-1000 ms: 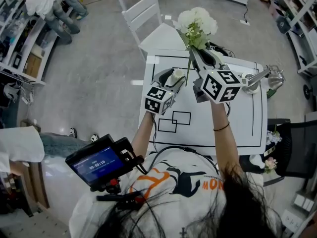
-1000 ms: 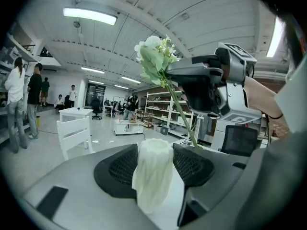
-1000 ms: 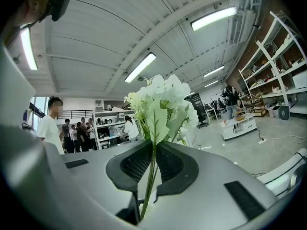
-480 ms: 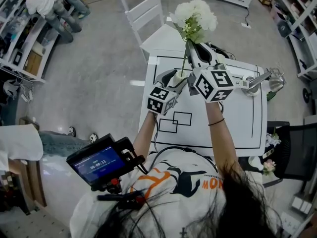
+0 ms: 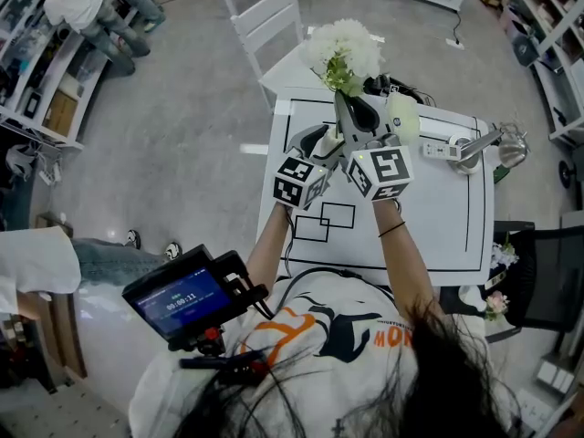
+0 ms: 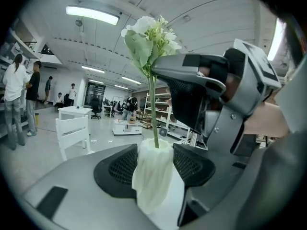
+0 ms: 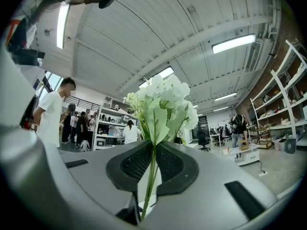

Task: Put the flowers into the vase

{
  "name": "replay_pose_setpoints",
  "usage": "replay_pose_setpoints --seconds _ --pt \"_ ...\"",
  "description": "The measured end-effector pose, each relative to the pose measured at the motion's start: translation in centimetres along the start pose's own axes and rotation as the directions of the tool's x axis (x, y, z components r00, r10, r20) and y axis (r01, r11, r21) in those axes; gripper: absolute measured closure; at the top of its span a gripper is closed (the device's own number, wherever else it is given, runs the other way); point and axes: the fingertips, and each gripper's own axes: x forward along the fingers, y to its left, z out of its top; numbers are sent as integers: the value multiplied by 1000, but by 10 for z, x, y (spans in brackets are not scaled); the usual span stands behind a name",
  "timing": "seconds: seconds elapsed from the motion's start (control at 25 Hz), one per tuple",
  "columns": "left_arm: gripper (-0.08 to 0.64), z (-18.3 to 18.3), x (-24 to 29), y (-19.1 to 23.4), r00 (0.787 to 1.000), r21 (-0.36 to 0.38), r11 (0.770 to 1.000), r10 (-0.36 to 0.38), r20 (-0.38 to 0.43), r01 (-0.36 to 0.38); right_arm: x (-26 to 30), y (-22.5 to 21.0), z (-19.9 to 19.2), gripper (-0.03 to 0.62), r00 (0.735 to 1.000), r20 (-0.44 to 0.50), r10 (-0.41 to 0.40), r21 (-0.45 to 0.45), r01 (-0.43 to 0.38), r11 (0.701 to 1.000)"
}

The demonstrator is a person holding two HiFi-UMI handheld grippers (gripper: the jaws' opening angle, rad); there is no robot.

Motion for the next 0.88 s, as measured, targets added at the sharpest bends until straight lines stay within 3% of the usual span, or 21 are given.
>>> replay_pose_setpoints --seconds 0.88 --pt "322 -2 1 -2 1000 -26 1000 1 24 0 -44 13 -80 549 981 -192 33 20 -29 999"
